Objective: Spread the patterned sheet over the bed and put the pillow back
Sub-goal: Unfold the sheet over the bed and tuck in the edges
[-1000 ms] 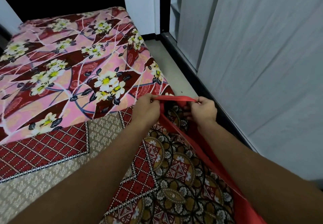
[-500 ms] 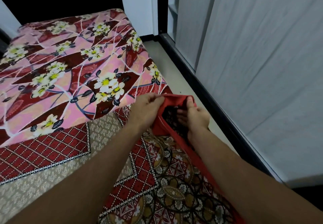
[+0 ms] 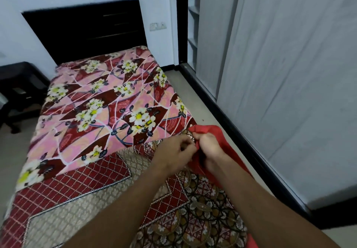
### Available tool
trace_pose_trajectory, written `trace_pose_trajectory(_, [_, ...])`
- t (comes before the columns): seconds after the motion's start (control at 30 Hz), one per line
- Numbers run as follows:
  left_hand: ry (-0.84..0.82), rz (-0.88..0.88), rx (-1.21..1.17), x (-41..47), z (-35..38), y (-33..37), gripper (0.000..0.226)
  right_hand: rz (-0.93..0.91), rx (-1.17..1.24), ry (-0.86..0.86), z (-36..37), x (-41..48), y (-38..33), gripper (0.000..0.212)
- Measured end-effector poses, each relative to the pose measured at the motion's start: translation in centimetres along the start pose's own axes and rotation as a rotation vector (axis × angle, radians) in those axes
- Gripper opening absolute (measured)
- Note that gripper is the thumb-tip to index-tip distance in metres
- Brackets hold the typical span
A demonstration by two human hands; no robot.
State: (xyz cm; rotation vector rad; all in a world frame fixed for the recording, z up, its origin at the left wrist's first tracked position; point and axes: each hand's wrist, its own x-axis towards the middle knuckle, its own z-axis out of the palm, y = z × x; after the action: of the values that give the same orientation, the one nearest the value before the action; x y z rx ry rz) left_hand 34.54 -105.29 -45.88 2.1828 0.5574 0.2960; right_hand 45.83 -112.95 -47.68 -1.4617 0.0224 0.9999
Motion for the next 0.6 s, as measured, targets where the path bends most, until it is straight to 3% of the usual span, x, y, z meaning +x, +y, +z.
trace_pose_trajectory(0.13, [0.182, -0.039, -0.019, -1.4, -5.0, 3.2, 0.023, 0.000, 0.036, -0.037, 1.2, -5.3, -2.6, 0.023])
trace_pose_trajectory(0.27, [0.070, 0.007, 0.076, -2.5, -9.7, 6.8, 0.023, -0.012, 0.006, -0.233, 2.6, -11.3, -6.5, 0.023])
trace_pose_trajectory(0.43, [0.029, 0.000, -0.258, -4.4, -17.6, 13.8, 0.033, -0.131, -0.236, -0.564, 4.8, -18.6, -14.3, 0.042])
trace_pose_trajectory(0.6, [-0.094, 0.007, -0.454, -7.8, -25.2, 21.2, 0.025, -0.325, -0.597, -0.936, 8.5, -27.5, -23.0, 0.027])
